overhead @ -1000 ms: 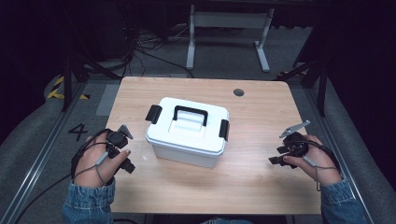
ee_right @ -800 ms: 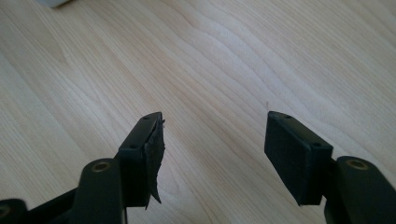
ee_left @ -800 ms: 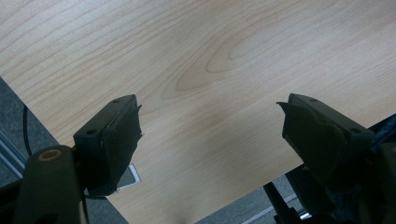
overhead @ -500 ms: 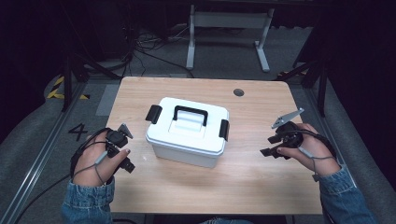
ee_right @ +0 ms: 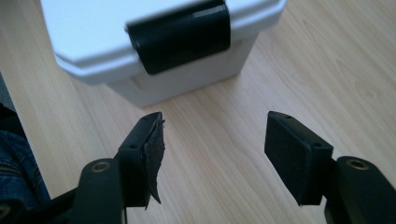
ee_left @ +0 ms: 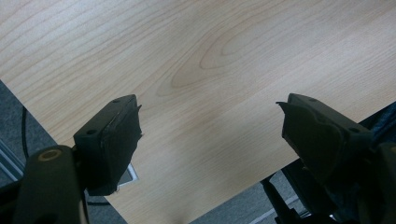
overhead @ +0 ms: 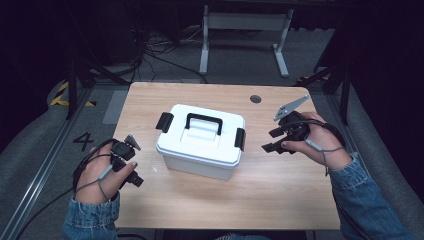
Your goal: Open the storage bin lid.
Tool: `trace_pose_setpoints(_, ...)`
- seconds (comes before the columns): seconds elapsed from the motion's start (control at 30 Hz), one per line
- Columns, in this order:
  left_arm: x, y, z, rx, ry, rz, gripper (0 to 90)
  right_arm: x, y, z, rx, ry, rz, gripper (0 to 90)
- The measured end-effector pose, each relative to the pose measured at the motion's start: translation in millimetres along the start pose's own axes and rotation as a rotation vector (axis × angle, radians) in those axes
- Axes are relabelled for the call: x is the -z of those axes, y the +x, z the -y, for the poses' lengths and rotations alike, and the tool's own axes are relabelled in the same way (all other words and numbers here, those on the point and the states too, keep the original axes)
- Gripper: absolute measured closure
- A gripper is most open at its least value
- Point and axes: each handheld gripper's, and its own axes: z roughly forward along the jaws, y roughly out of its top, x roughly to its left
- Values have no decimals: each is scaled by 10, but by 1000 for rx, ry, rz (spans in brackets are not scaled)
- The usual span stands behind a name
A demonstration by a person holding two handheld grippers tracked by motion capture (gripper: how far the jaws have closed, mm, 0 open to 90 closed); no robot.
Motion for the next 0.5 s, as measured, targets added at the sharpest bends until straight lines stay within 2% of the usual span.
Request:
trace_pose_setpoints(0.03, -3, -10, 10, 14, -4, -2, 204, -1, 3, -47, 4, -3, -5, 389)
trace_pose_setpoints(0.1, -2, -4, 17, 4, -9, -1, 203, -11, 11, -136, 18, -11, -16, 391)
trace_pose_setpoints(0.5, 6, -7, 32, 8, -5, 2, 202, -153, 89, -647, 83, -60, -59, 421)
